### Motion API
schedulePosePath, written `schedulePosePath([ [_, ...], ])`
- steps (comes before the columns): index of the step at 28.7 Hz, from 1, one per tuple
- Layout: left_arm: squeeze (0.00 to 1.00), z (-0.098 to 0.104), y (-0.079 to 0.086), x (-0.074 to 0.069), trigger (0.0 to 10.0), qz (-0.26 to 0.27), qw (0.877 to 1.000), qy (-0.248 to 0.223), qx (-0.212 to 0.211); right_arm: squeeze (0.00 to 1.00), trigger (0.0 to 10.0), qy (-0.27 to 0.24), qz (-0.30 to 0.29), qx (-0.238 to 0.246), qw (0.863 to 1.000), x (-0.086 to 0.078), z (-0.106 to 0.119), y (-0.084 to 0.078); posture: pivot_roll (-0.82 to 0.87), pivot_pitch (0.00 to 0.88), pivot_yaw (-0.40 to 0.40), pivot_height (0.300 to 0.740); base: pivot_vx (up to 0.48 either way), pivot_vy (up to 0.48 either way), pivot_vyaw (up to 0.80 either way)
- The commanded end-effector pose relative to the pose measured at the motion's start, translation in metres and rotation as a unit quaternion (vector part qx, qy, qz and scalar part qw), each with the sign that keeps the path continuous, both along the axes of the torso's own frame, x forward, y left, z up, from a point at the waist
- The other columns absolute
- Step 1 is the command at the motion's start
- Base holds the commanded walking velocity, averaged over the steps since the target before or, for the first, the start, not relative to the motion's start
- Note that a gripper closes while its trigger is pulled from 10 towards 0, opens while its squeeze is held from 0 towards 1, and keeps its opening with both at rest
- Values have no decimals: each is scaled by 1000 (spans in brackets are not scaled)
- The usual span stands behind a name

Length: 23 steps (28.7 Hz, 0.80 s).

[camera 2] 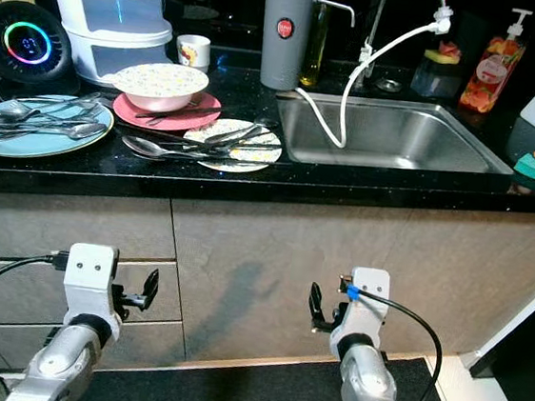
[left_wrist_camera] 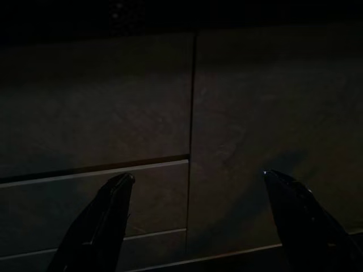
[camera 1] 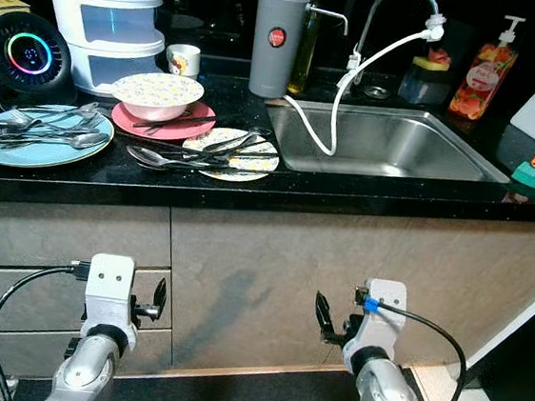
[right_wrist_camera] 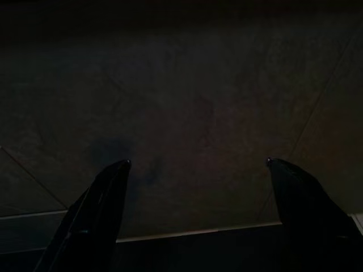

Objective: Kitchen organization

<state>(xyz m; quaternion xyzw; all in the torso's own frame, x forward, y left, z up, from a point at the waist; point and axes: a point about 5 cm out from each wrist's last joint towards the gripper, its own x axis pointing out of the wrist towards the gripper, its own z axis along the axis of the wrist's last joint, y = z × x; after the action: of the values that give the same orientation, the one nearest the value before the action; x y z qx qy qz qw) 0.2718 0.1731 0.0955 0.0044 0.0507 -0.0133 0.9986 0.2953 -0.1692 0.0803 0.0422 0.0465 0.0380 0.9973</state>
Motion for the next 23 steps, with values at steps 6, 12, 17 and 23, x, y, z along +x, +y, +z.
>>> schedulePosePath([
  [6,0,-3,-4,-1,10000,-6,1000,3,-2,0,10000,5,4,0,1000,-1,-2,2,-61,94,-43,740,0,0,0],
  [12,0,-4,-3,-3,10000,-5,1000,6,-2,0,10000,8,5,0,1000,-1,-3,3,-61,95,-41,740,0,0,0],
  [17,0,-3,-4,-2,10000,-7,1000,5,-2,0,10000,11,1,4,1000,-2,-4,3,-62,96,-38,740,0,0,0],
  [23,0,-3,-4,-1,10000,-8,1000,6,-2,0,10000,11,9,-3,1000,-2,-4,4,-61,97,-39,740,0,0,0],
])
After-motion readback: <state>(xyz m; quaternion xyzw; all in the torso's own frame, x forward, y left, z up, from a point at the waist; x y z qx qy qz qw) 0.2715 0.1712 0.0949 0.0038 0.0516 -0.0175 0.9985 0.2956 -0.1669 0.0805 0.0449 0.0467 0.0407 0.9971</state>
